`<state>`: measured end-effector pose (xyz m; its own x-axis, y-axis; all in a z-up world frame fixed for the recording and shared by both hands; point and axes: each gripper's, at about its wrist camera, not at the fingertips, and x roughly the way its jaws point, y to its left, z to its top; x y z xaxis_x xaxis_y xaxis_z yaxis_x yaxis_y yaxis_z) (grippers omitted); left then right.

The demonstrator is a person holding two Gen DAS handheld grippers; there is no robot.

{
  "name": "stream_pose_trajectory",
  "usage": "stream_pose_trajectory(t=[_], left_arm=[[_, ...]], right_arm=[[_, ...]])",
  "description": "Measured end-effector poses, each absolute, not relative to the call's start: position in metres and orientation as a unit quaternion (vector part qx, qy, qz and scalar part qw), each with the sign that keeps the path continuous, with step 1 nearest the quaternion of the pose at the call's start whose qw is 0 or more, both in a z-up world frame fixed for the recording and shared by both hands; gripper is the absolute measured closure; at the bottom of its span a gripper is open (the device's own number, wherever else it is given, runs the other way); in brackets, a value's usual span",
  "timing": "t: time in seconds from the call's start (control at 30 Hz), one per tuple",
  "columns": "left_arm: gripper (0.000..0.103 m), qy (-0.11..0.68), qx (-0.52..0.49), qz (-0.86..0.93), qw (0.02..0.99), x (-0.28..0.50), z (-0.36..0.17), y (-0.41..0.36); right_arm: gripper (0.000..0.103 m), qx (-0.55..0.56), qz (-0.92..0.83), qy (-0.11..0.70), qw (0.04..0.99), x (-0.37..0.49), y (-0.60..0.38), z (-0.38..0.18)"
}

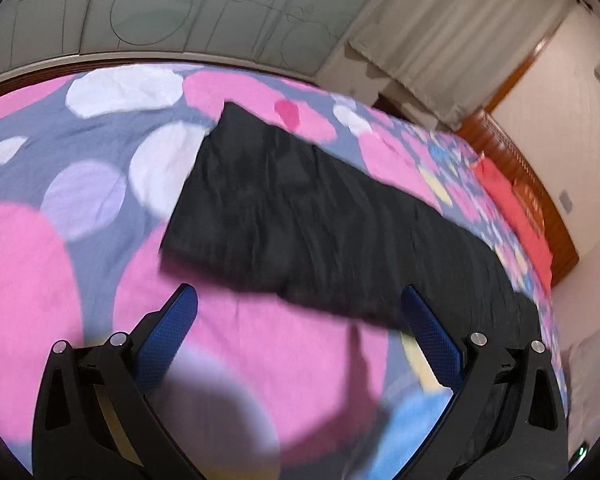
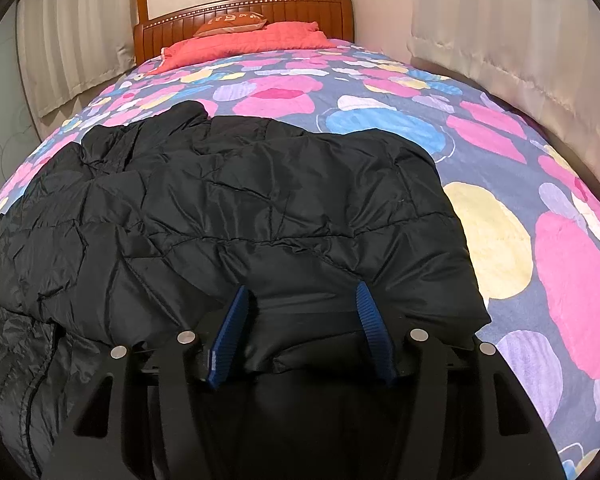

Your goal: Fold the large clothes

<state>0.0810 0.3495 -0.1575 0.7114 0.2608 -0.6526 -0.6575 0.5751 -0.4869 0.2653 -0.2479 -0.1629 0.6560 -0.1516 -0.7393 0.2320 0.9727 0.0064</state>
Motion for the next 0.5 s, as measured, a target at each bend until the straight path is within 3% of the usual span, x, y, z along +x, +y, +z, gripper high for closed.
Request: stream_pose_trajectory(t=[0.17, 0.3, 0.33, 0.47, 0.5], left_arm=[[0.006, 0.215, -0.425, 0.264, 0.838, 0.082, -0.155, 0.368], [0.045, 0.204, -0.436, 0.284, 0.829, 0.076, -0.157, 0.374], [0.05, 0.208, -0.429, 0.291, 0.83, 0.075, -0.157, 0.374], [0.087, 0.219, -0.419, 0.3, 0.828, 0.072, -0.159, 0.38], [0.09, 0.224, -0.417, 0.3, 0.828, 0.074, -0.158, 0.381]], right_arm=[[0.045, 0.045, -0.106, 0.4, 0.909, 0.266, -0.248, -0.163], [0.045, 0.044, -0.106, 0.401, 0.909, 0.266, -0.248, -0.163], [0.045, 0.043, -0.106, 0.4, 0.909, 0.266, -0.248, -0.163], [0.045, 0.045, -0.105, 0.401, 0.909, 0.266, -0.248, -0.163], [0.045, 0.045, -0.105, 0.4, 0.909, 0.266, -0.248, -0.163]])
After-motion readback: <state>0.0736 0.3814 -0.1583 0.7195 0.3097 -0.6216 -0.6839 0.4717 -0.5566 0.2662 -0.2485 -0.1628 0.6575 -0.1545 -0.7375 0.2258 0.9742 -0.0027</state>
